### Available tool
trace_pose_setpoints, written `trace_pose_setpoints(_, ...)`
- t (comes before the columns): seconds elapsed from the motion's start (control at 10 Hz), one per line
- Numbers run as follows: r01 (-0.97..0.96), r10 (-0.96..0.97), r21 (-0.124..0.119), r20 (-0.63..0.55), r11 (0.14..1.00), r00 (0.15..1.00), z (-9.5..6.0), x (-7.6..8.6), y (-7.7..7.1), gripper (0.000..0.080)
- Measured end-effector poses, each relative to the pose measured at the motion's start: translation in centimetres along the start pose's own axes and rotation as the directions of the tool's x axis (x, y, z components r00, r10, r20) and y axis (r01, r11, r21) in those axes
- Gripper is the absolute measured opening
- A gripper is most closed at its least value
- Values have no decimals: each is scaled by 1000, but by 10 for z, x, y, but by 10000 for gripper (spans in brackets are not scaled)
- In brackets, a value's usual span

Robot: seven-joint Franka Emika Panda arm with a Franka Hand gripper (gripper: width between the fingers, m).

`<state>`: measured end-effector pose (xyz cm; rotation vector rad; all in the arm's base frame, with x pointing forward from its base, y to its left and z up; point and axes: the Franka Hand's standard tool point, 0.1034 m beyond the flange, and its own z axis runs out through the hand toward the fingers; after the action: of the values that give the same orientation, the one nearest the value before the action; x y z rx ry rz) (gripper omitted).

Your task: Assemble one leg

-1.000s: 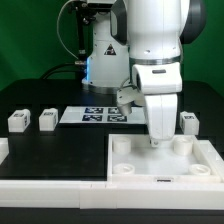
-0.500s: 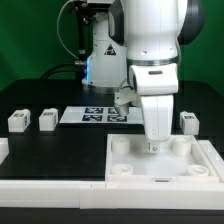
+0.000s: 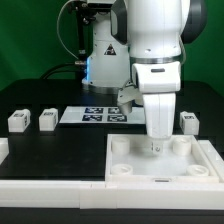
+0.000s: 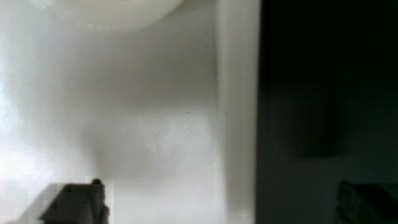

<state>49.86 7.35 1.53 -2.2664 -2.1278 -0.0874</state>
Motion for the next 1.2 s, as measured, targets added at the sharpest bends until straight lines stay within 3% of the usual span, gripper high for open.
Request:
trace_pose_setpoints(0.2,-49,49,-13,2,999,999,-11,3,-2,649)
trace_pose_setpoints(0.5,-127,128,-50,15,991,992,-48,-3,-19,649)
trace_pose_setpoints(0.6,-143,144,-59,15,988,989,-54,-4,-22,649)
trace_pose_setpoints(0.9,-204,205,-51,11,978,979,-50,-4,-23,649)
trace_pose_setpoints(1.2,-456,457,-49,-4,888,890,-49,-4,-24,649)
